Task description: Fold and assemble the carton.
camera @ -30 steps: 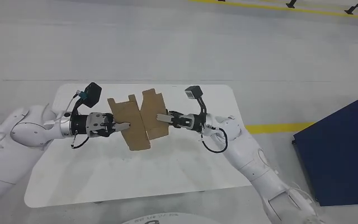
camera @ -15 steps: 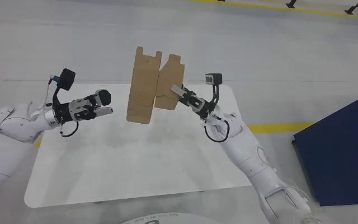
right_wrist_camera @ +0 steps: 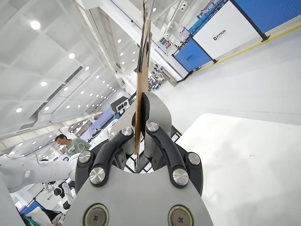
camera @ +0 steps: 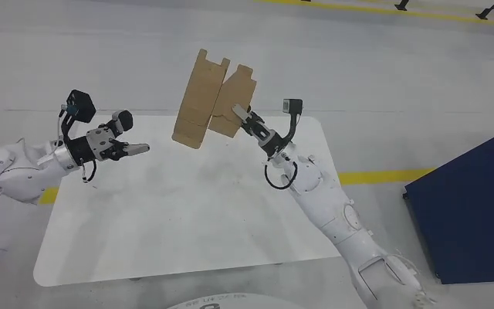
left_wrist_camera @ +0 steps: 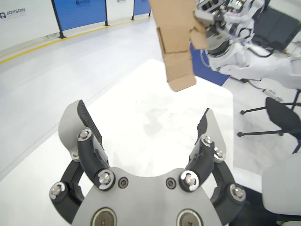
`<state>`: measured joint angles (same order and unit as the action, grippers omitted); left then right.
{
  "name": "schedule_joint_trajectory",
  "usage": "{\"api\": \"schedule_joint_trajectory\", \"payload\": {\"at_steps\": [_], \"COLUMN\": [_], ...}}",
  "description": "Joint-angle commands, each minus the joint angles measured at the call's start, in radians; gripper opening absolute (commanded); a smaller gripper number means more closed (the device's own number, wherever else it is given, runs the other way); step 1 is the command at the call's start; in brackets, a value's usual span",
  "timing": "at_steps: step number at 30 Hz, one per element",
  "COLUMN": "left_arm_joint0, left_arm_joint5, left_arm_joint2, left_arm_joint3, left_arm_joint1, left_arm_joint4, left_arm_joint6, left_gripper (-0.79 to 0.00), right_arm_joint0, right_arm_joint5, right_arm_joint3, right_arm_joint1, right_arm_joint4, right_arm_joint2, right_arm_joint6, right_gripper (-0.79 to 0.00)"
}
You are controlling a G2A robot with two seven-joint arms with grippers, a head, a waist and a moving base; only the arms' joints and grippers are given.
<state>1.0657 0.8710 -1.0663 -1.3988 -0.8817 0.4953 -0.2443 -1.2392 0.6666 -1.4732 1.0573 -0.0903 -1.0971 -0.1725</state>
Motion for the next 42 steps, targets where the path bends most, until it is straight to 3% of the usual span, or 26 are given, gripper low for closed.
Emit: {"api": "schedule_joint_trajectory", "payload": {"at_steps": [1,3,6,8,10,13,15,17,19,24,29,37,42], "left_arm_joint0": [0.000,0.006,0.010,-0.007,-0.050,-0.137,-0.180,-0.203,-0.218,-0.242,-0.268,-0.271,-0.237], "left_arm_joint5": [-0.003,-0.023,-0.007,0.043,0.049,-0.100,-0.298,-0.452,-0.541,-0.558,-0.413,-0.406,-0.279], "left_arm_joint2": [0.000,0.000,0.029,0.077,0.146,0.223,0.235,0.234,0.237,0.272,0.306,0.305,0.316], "left_arm_joint3": [0.000,-0.008,0.010,0.061,0.117,0.179,0.205,0.244,0.283,0.351,0.403,0.407,0.320], "left_arm_joint1": [0.000,-0.001,-0.007,-0.013,-0.019,-0.031,-0.045,-0.068,-0.098,-0.181,-0.238,-0.241,-0.244], "left_arm_joint4": [0.000,0.003,-0.114,-0.326,-0.664,-1.225,-1.506,-1.684,-1.758,-1.686,-1.465,-1.460,-1.231], "left_arm_joint6": [0.001,0.006,-0.053,-0.172,-0.369,-0.804,-1.004,-1.157,-1.246,-1.263,-1.118,-1.111,-0.921], "left_gripper": [0.000,0.000,0.000,0.000,0.000,0.000,0.000,0.000,0.000,0.000,0.000,0.000,0.000], "right_arm_joint0": [0.000,0.000,0.012,0.029,0.051,0.090,0.114,0.135,0.151,0.166,0.154,0.154,0.154], "right_arm_joint5": [0.000,-0.005,-0.073,-0.112,-0.152,-0.208,-0.229,-0.247,-0.252,-0.223,-0.173,-0.173,-0.173], "right_arm_joint3": [0.000,0.000,-0.007,0.002,0.018,0.060,0.089,0.118,0.140,0.165,0.154,0.154,0.154], "right_arm_joint1": [0.000,0.000,0.014,0.029,0.046,0.071,0.088,0.105,0.120,0.150,0.162,0.162,0.162], "right_arm_joint4": [0.000,0.001,0.082,0.143,0.209,0.306,0.349,0.369,0.379,0.379,0.361,0.361,0.361], "right_arm_joint2": [0.000,-0.001,0.001,0.020,0.058,0.112,0.147,0.177,0.202,0.232,0.223,0.223,0.223], "right_arm_joint6": [0.000,0.005,0.129,0.233,0.312,0.397,0.443,0.482,0.507,0.569,0.628,0.628,0.628], "right_gripper": [-0.785,-0.785,-0.785,-0.785,-0.785,-0.785,-0.785,-0.785,-0.785,-0.785,-0.785,-0.785,-0.785]}}
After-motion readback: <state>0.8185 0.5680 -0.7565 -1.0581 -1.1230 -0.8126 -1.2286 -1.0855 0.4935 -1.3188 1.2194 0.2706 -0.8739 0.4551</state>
